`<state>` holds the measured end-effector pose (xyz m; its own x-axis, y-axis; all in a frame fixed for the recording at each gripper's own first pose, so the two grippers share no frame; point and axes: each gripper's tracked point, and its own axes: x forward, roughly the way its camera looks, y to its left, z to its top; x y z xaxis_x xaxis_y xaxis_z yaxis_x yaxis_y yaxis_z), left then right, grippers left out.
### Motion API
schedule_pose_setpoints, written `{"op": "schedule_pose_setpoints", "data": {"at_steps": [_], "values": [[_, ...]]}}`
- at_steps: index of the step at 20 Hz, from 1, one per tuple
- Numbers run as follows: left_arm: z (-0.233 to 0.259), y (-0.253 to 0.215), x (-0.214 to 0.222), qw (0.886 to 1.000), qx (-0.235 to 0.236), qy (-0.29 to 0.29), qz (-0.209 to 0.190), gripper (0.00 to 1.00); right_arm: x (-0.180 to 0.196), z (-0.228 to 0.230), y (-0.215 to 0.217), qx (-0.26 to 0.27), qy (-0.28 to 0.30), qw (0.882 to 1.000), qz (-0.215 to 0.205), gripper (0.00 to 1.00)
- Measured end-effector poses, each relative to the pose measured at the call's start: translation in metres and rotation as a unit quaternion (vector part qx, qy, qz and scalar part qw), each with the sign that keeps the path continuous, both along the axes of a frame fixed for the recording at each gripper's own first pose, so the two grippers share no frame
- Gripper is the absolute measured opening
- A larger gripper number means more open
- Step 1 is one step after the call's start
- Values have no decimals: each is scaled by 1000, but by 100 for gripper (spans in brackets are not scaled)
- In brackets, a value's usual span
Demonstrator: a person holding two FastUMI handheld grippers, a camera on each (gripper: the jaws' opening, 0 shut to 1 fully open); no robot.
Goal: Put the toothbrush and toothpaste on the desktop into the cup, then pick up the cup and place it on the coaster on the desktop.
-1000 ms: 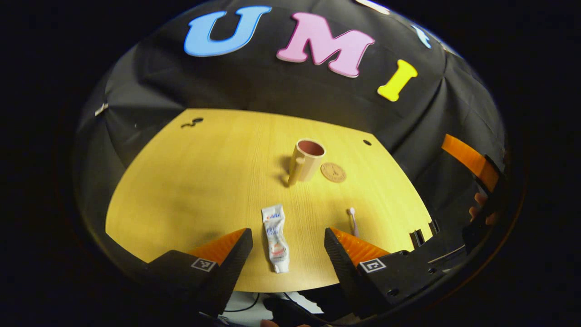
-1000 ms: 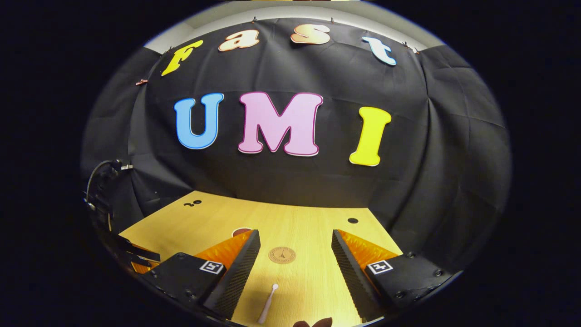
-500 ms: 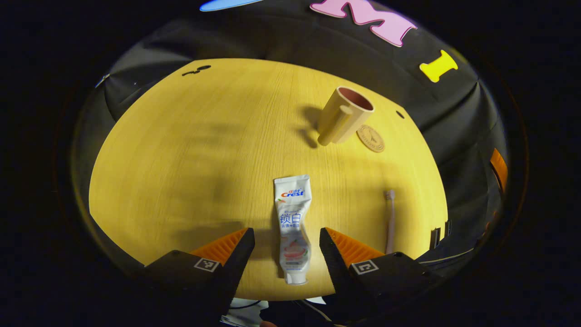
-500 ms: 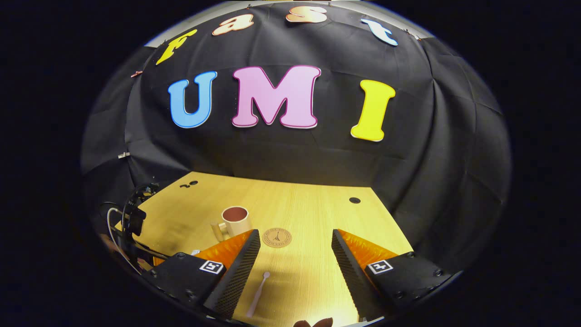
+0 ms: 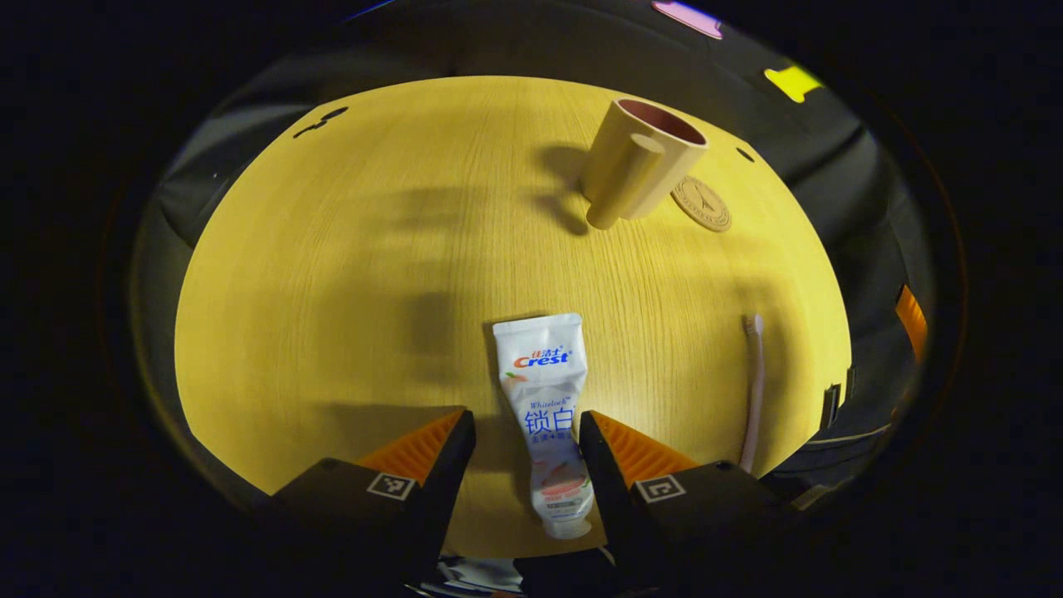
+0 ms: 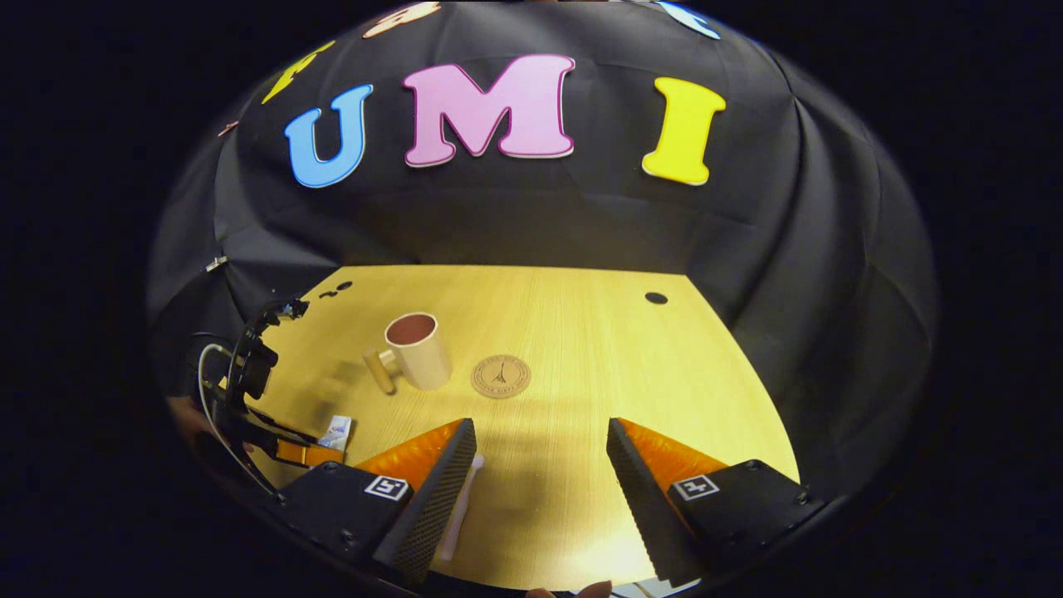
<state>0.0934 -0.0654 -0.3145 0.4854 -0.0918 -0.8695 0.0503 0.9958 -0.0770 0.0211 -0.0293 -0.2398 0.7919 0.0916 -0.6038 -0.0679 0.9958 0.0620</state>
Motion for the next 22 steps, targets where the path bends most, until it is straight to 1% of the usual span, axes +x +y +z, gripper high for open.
{"op": "schedule_pose_setpoints", "data": {"at_steps": [2, 3, 4, 5, 7, 8, 9, 10, 11, 13, 15, 18, 20, 22], "values": [[-7, 0, 2, 999, 49, 9, -10, 80, -6, -20, 6, 10, 33, 999, 3, 98], [-5, -6, 3, 998, 53, 5, -18, 71, -10, -29, 10, 17, 49, 999, 4, 98], [-8, -9, 4, 999, 52, 8, -15, 63, -13, -39, 14, 22, 67, 998, 6, 98], [-7, -10, 5, 999, 48, 7, -6, 51, -16, -48, 19, 27, 86, 996, 8, 98], [-7, -8, 4, 999, 41, 9, 15, 43, -26, -67, 27, 37, 125, 991, 11, 97], [-7, -6, 4, 999, 38, 9, 21, 42, -31, -74, 33, 43, 145, 988, 13, 97], [-7, -5, 4, 999, 35, 8, 24, 40, -34, -81, 40, 51, 165, 985, 14, 96], [-7, -4, 4, 999, 32, 5, 23, 41, -37, -89, 45, 52, 185, 981, 15, 95], [-7, -4, 5, 999, 27, 0, 21, 32, -41, -96, 50, 51, 203, 978, 17, 93], [-6, -6, 7, 1000, 15, -14, 20, 27, -50, -110, 58, 42, 230, 972, 22, 86], [-6, -6, 8, 1000, 0, -22, 20, 23, -54, -122, 68, 38, 250, 967, 27, 84], [-3, -6, 9, 999, -24, -35, 28, 20, -58, -137, 79, 24, 277, 960, 34, 83], [1, -7, 10, 998, -24, -49, 29, 20, -60, -145, 83, 21, 297, 954, 28, 79], [5, -7, 11, 997, -27, -62, 28, 20, -58, -149, 89, 26, 304, 952, 16, 73]]}}
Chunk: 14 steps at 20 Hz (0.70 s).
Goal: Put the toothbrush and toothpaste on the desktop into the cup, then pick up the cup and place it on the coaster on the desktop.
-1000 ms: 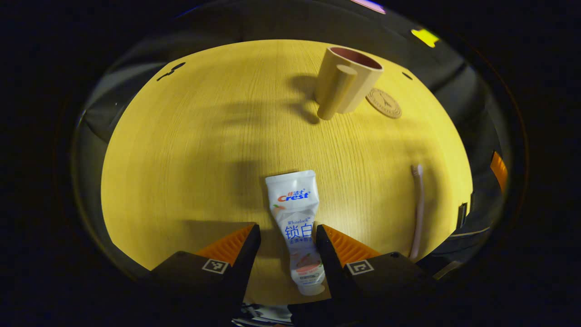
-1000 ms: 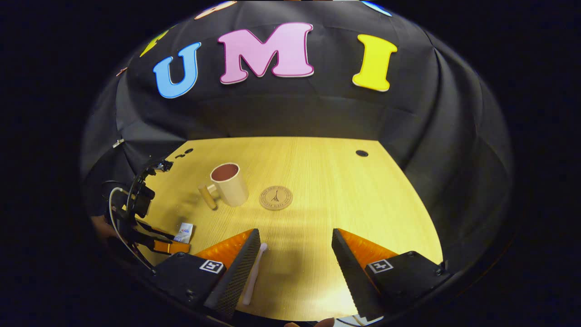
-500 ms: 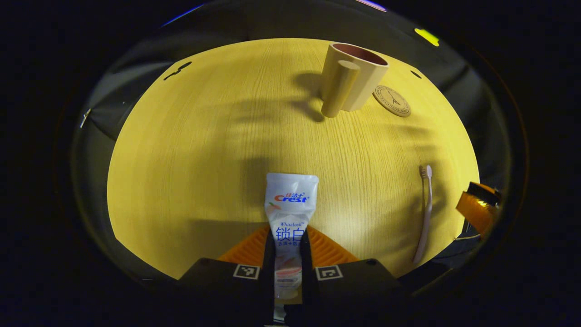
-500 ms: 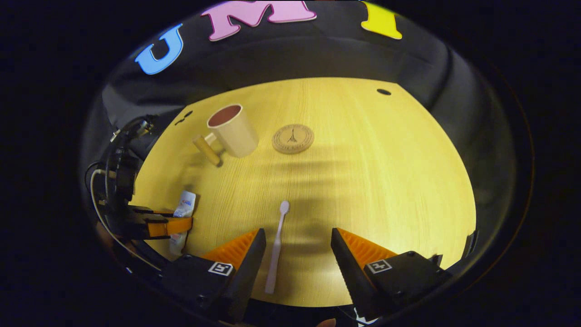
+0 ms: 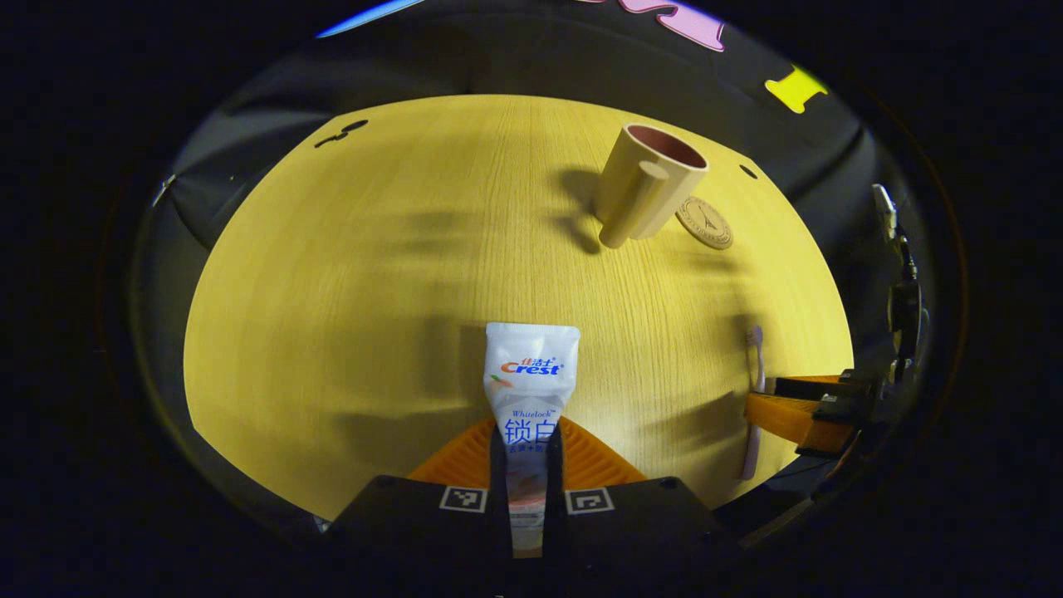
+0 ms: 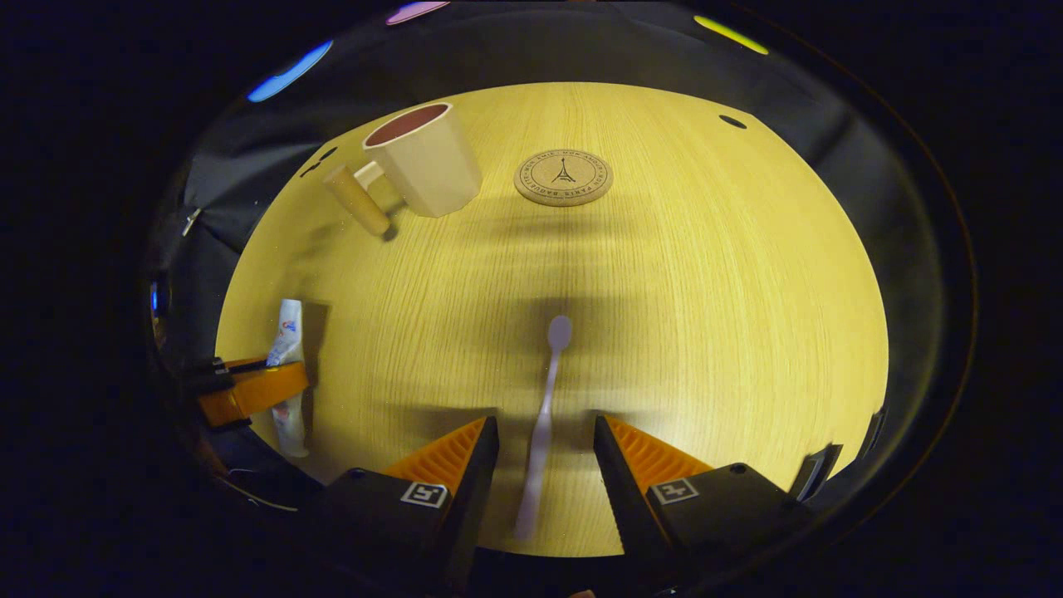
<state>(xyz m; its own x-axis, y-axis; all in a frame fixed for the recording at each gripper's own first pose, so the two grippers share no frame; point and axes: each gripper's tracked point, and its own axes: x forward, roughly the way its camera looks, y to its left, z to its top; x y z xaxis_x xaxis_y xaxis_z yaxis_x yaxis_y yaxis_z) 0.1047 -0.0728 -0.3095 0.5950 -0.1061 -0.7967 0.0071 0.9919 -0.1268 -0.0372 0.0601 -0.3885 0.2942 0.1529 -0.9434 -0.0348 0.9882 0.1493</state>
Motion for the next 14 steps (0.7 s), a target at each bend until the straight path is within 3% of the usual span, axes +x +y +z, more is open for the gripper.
{"op": "schedule_pose_setpoints", "data": {"at_steps": [3, 4, 5, 8, 9, 11, 14], "values": [[3, 1, 0, 1000, -7, -16, 5, 19, 6, -4, 1, -21, 5, 1000, 0, 68], [4, 2, 1, 1000, -13, -18, 8, 20, 7, -5, -3, -37, 7, 999, -1, 51], [4, 0, 1, 1000, -20, -20, 11, 19, 7, -5, -5, -48, 9, 999, 2, 61], [8, 0, 1, 999, -38, -29, 15, 20, 10, -7, -1, -49, 5, 999, 12, 53], [9, 0, 2, 999, -40, -32, 14, 20, 8, -6, -1, -50, 9, 999, 7, 45], [11, 0, 1, 998, -44, -38, 9, 20, 8, -6, 1, -50, 15, 999, -2, 16], [14, 1, 1, 997, -53, -51, 4, 19, 10, -4, 1, -35, -2, 999, -28, 8]]}}
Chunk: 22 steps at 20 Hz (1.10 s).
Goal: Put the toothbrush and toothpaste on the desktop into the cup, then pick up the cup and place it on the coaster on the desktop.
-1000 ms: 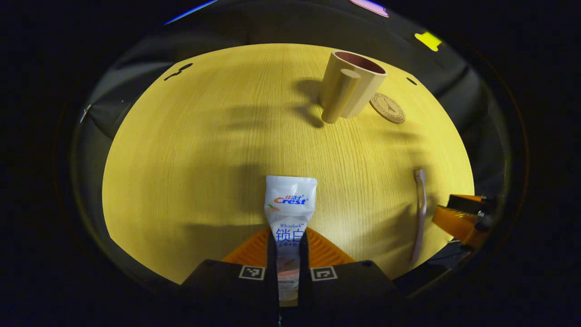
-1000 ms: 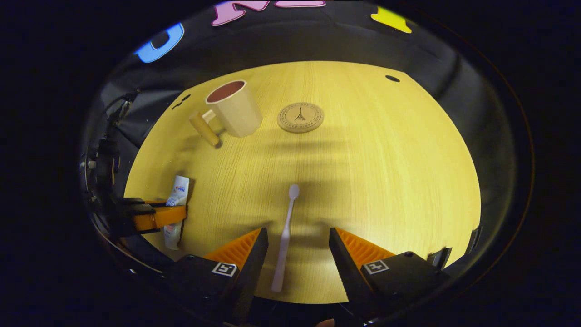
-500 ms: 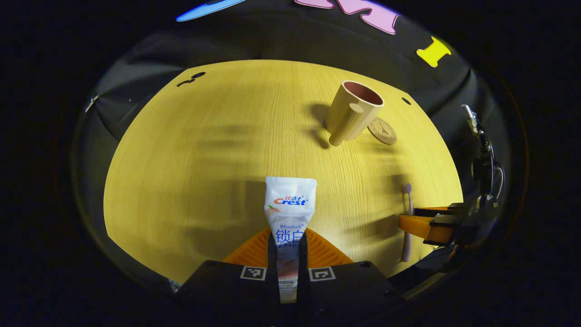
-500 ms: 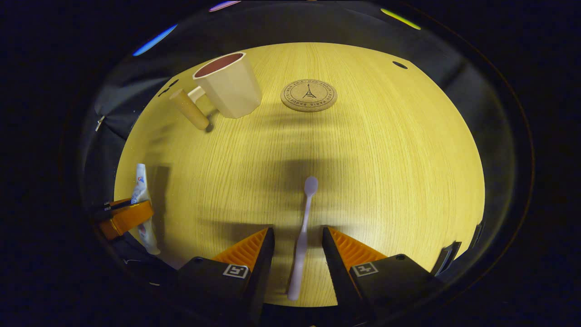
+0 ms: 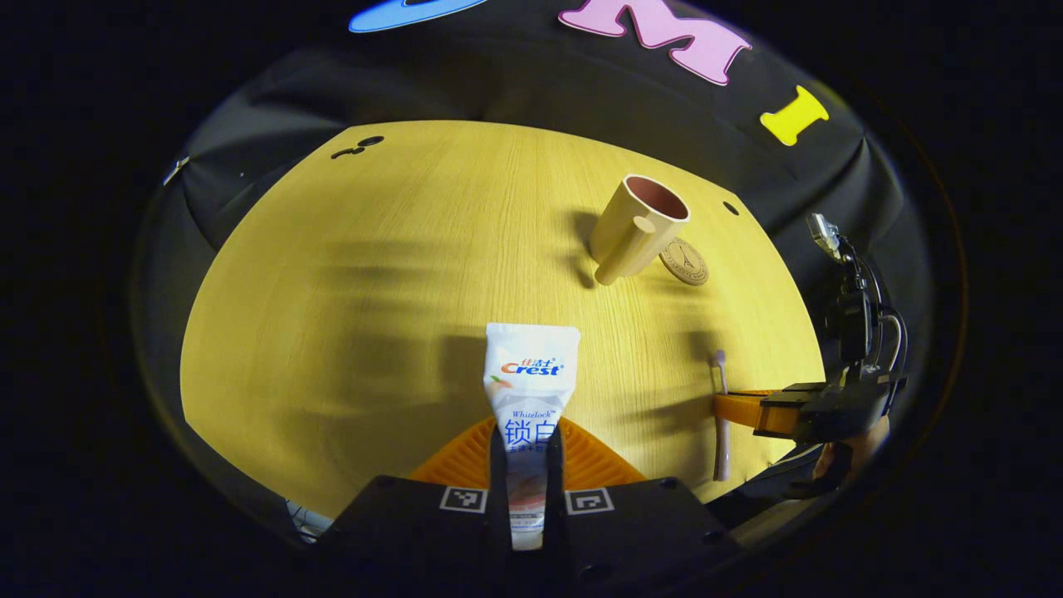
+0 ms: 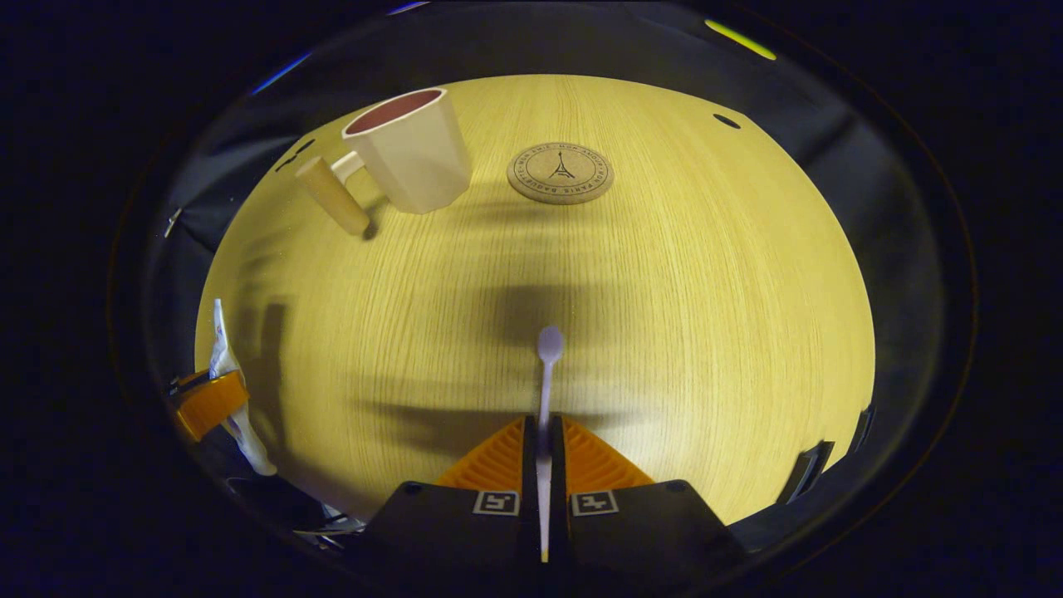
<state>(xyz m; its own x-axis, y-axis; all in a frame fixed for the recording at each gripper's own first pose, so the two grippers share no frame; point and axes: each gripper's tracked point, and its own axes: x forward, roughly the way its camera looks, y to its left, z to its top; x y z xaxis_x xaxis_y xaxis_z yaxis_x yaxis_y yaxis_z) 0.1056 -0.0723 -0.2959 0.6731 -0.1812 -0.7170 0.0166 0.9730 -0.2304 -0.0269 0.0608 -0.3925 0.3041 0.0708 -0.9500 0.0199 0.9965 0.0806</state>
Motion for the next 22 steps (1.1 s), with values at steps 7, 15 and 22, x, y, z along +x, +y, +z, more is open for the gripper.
{"op": "schedule_pose_setpoints", "data": {"at_steps": [7, 15, 22], "values": [[41, 4, -3, 998, -15, -59, -19, 20, 12, 27, 6, 137, -105, 982, -73, 8], [125, -4, 16, 989, -30, -143, -33, 19, 51, 143, -1, 179, -271, 945, -18, 7], [209, -43, 80, 963, -50, -259, -50, 19, 70, 208, -18, 209, -329, 921, -3, 7]]}}
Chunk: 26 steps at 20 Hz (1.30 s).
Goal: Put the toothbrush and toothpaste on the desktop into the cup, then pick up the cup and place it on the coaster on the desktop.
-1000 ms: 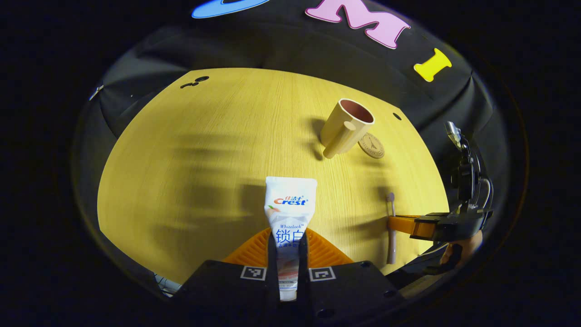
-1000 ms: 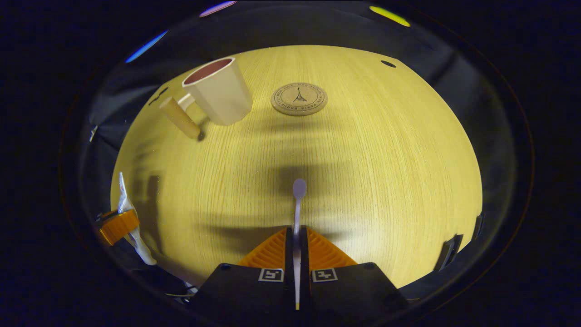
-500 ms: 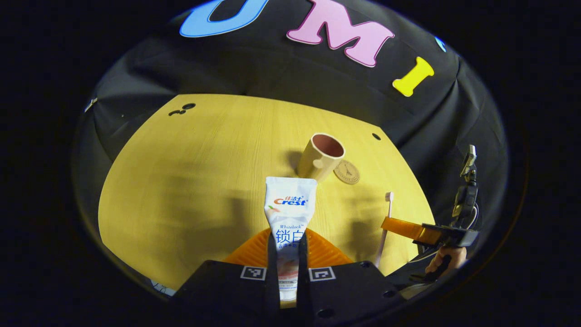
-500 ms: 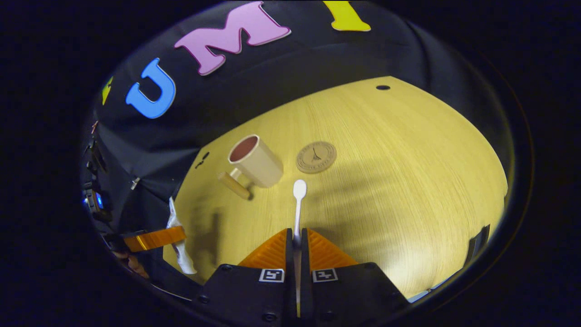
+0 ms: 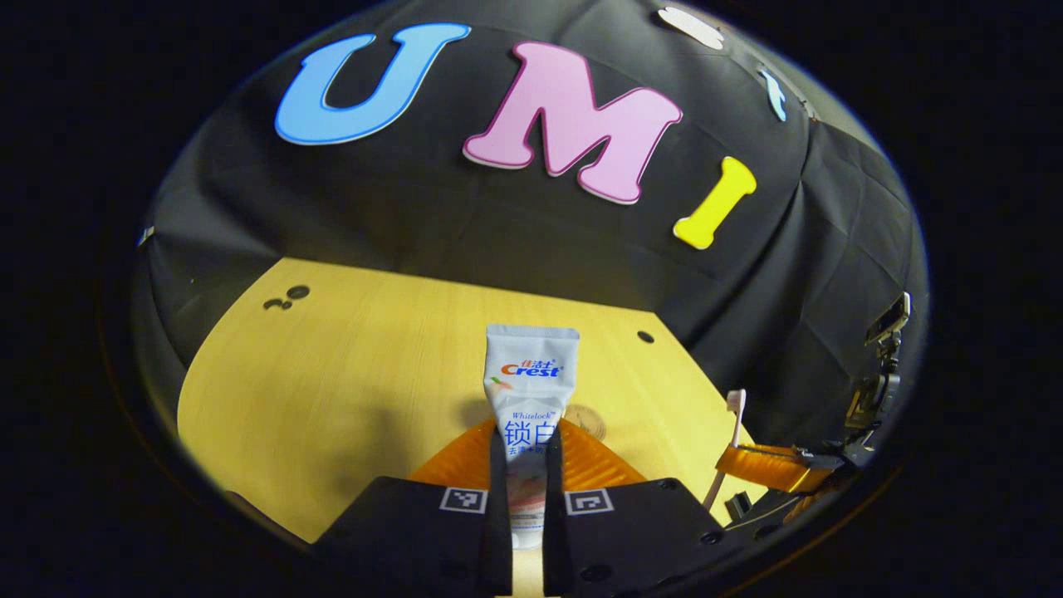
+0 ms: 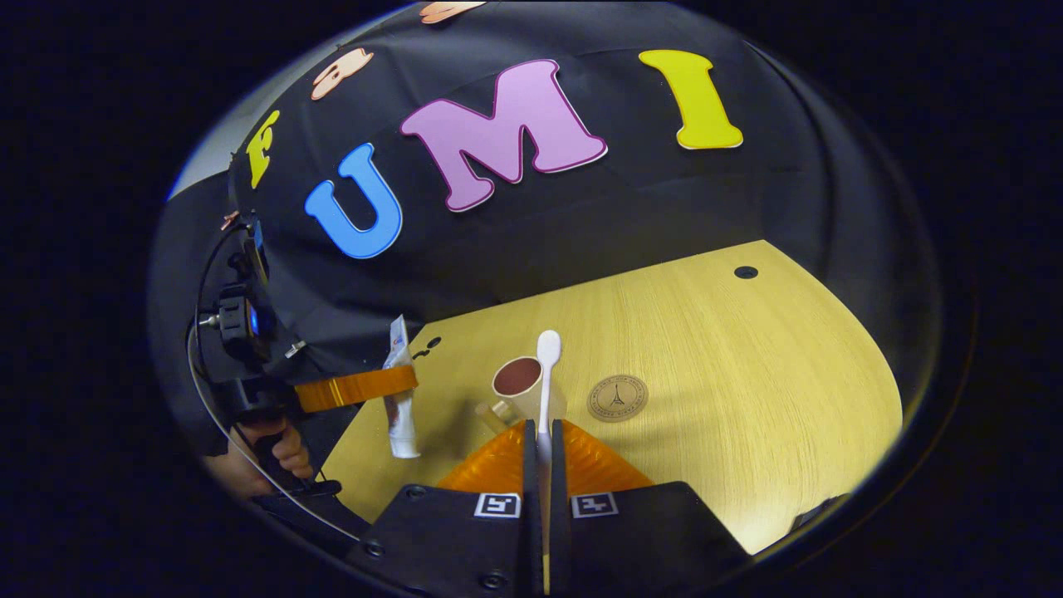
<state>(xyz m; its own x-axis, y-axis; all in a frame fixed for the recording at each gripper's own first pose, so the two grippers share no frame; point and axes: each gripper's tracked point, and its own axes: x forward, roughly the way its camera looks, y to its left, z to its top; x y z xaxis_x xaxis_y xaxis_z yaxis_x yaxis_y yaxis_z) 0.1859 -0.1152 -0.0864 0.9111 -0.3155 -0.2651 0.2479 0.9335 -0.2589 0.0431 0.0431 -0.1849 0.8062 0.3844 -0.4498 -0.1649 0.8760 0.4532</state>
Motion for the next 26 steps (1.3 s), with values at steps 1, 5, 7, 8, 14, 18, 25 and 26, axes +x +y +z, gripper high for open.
{"op": "schedule_pose_setpoints", "data": {"at_steps": [1, 5, 7, 8, 14, 18, 25, 26], "values": [[11, -7, 7, 1000, -1, -16, -2, 20, 2, 2, -3, 2, -1, 1000, 1, 8], [39, -24, 39, 998, -22, -65, 0, 19, 4, -1, -15, 14, 4, 1000, 11, 7], [45, -26, 54, 996, -31, -81, 8, 19, 4, -3, -22, 14, 8, 1000, 17, 7], [44, -26, 62, 996, -34, -87, 13, 20, 5, -5, -27, 13, 9, 1000, 19, 7], [26, -33, 110, 994, -50, -88, 44, 19, 7, -18, -52, 8, 21, 999, 27, 7], [4, -41, 130, 995, -37, -78, 53, 19, 6, -25, -67, 4, 30, 999, 24, 7], [-37, -45, 146, 996, 12, -57, 63, 19, 11, -28, -84, 3, 35, 999, 10, 7], [-42, -44, 147, 996, 22, -54, 65, 20, 12, -28, -85, 4, 36, 999, 10, 7]]}}
